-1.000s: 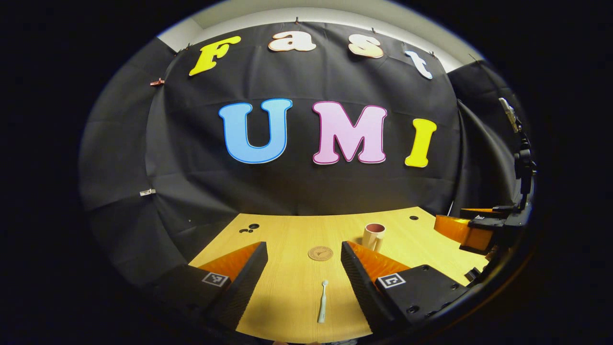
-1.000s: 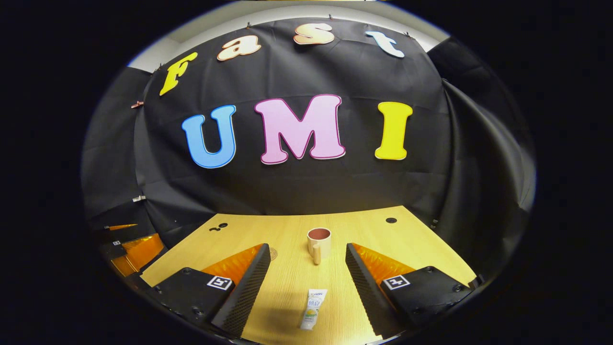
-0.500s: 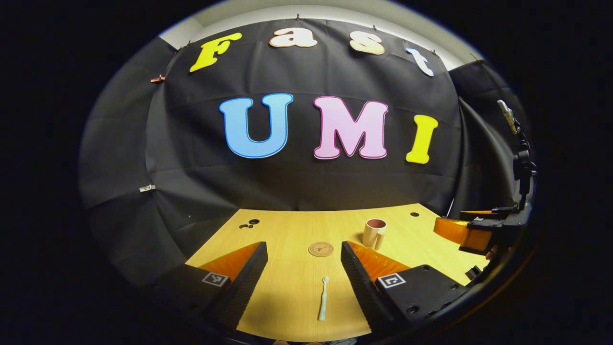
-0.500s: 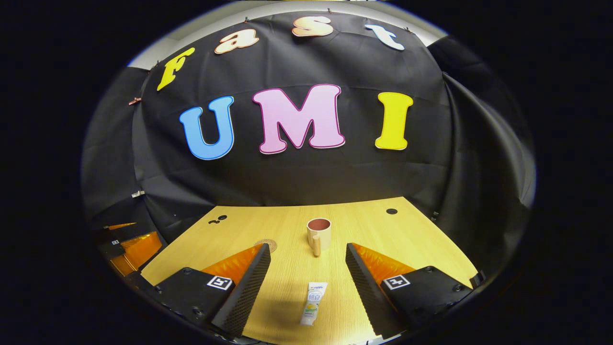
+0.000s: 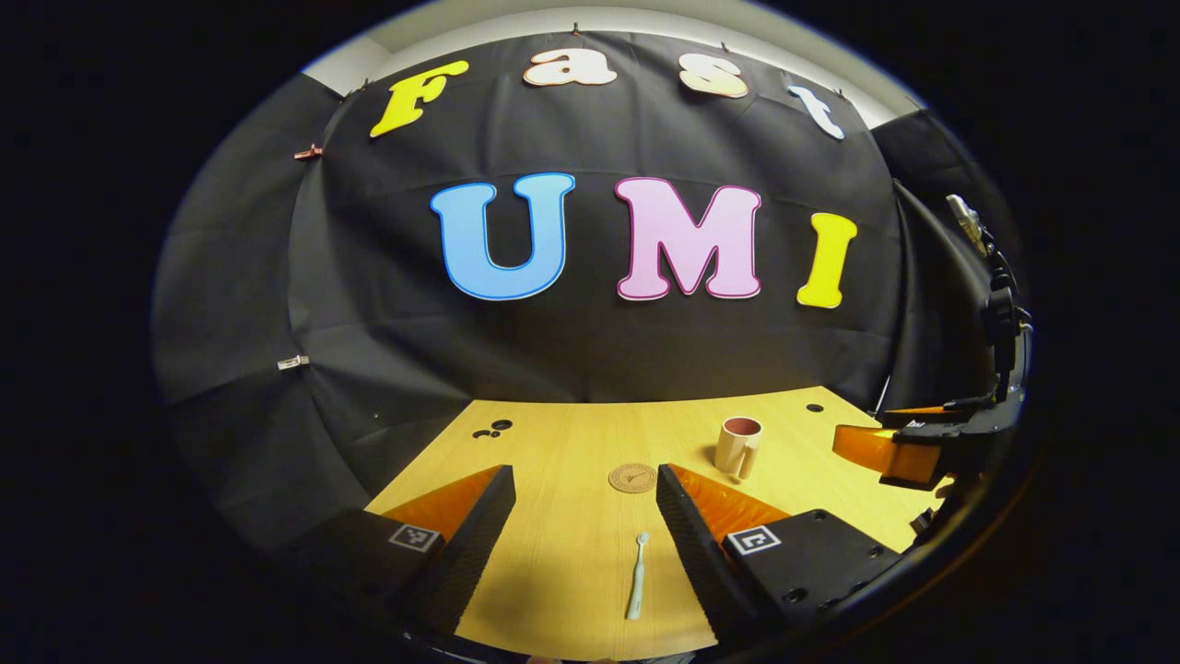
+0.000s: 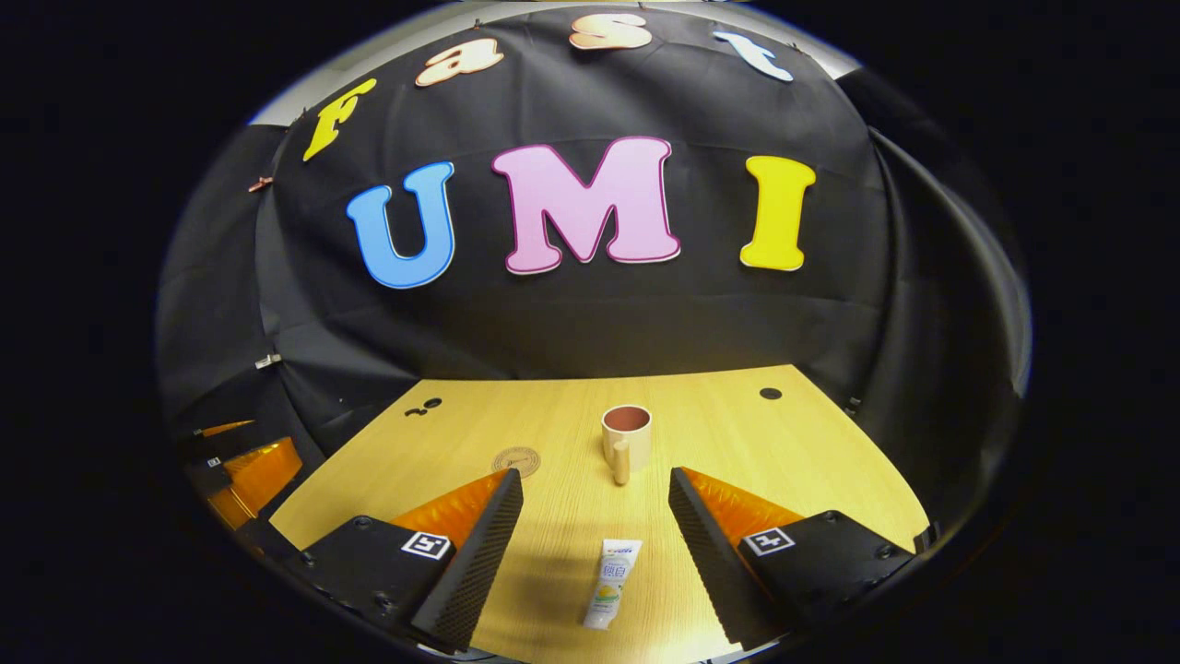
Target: Put the toothbrush and toothpaste on the desktop into the cup, then pick up the cup and place it on the coaster on the desktop.
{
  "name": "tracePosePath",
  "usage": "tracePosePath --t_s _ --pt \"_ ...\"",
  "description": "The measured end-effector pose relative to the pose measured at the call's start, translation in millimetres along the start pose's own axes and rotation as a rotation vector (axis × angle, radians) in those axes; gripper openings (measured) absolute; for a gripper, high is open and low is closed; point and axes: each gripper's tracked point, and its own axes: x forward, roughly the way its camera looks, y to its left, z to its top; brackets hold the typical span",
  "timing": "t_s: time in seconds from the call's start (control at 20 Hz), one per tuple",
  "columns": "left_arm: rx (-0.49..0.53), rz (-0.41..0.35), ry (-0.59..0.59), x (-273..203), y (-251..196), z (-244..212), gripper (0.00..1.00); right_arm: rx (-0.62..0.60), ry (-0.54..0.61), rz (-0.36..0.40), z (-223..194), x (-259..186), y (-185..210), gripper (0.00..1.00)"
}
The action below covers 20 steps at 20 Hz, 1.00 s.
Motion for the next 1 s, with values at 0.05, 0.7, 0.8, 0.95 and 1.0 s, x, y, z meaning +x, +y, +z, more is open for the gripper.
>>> tracePosePath --t_s 0.05,0.7,0.8,0.95,1.0 --pt "-0.005 0.009 0.007 1.0 1.6 -2.5 0.98 -0.009 0.027 0.002 -7.1 5.3 0.2 0.98" --pt "0.026 0.111 0.124 25.0 7.4 -39.5 0.98 -0.021 0.486 0.03 -140.1 68.0 -12.5 0.98" --pt "0.01 0.124 0.148 31.4 6.8 -44.6 0.98 -0.01 0.542 0.026 -158.2 73.8 -15.7 0.99" --pt "-0.026 0.155 0.194 43.1 6.9 -55.6 0.98 0.004 0.616 0.026 -182.3 80.8 -20.3 0.99" --pt "-0.04 0.164 0.207 46.2 5.7 -58.3 0.98 0.006 0.64 0.024 -188.3 80.4 -21.5 0.99"
